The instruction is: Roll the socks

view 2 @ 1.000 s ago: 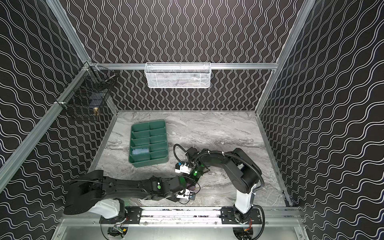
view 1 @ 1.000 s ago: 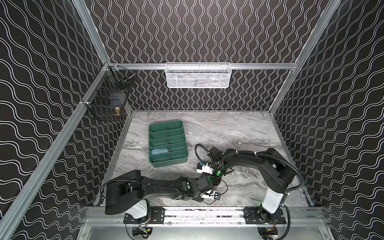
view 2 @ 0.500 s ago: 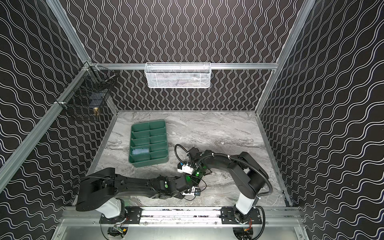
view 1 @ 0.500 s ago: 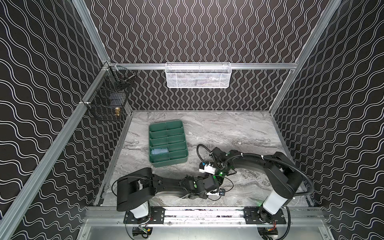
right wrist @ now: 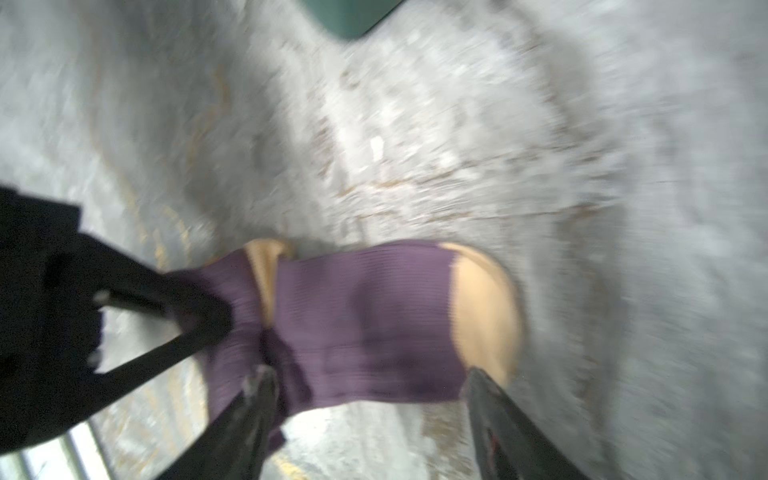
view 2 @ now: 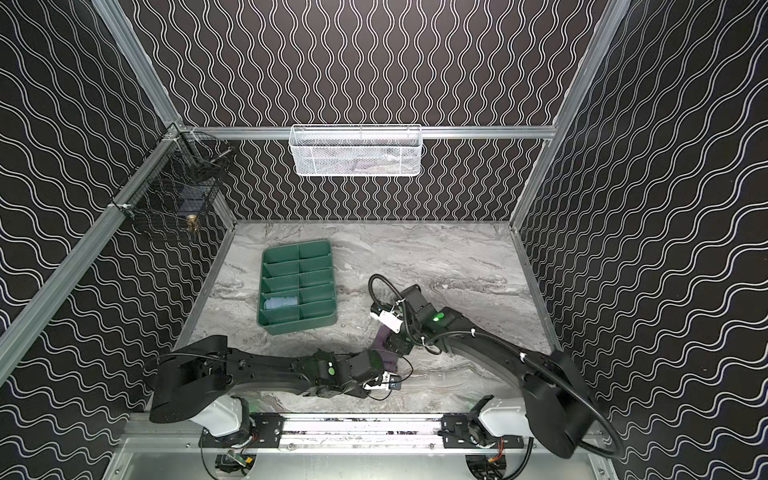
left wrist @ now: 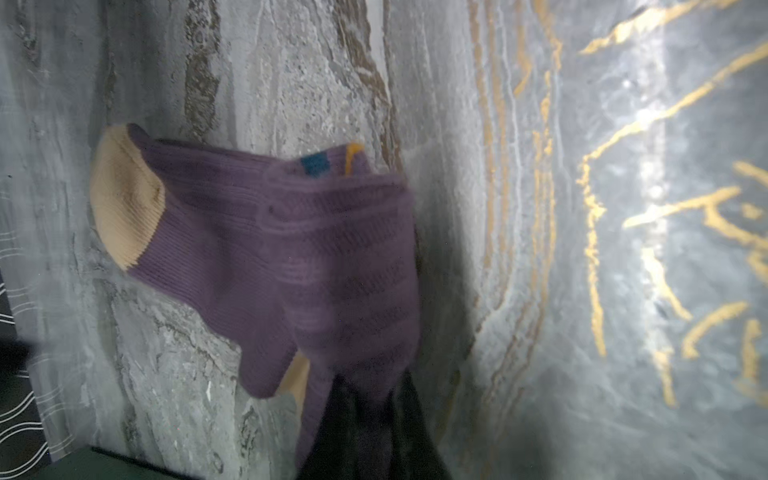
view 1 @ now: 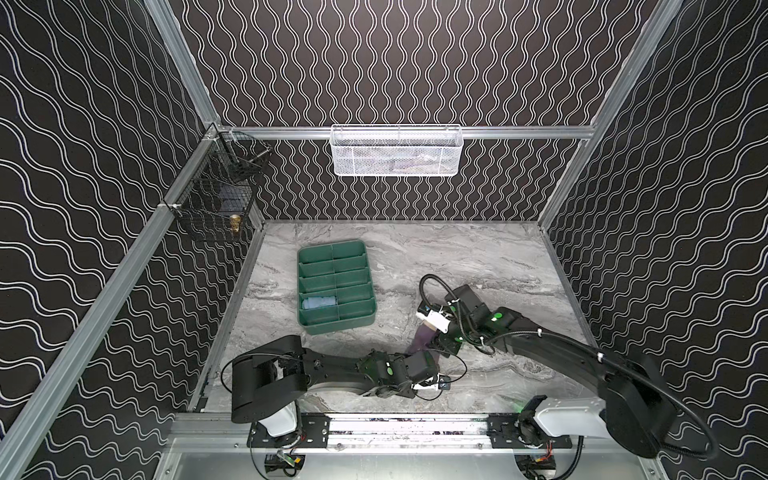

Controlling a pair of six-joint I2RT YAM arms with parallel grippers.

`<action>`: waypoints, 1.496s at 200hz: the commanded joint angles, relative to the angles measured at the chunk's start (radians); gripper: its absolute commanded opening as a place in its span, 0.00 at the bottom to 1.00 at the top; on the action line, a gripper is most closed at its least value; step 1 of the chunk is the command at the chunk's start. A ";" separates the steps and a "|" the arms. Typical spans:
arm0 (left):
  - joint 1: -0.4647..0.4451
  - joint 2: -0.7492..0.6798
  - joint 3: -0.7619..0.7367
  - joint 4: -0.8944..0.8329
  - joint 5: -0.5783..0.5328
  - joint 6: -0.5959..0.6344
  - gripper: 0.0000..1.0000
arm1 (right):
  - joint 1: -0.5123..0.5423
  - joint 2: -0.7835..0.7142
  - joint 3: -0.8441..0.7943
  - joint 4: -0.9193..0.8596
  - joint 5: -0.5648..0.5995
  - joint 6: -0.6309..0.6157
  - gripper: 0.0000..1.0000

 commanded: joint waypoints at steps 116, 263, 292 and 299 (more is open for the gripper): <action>0.201 0.279 0.511 -0.664 0.366 -0.242 0.00 | -0.059 -0.787 -0.122 -0.050 -0.128 -0.196 0.84; 0.369 0.411 0.518 -0.618 0.501 -0.187 0.00 | 0.678 -0.226 -0.291 0.172 0.564 -0.305 0.82; 0.373 0.414 0.512 -0.621 0.506 -0.180 0.00 | 0.580 -0.099 -0.290 0.318 0.479 -0.341 0.82; 0.373 0.416 0.510 -0.618 0.507 -0.179 0.00 | 0.559 -0.077 -0.291 0.334 0.457 -0.351 0.81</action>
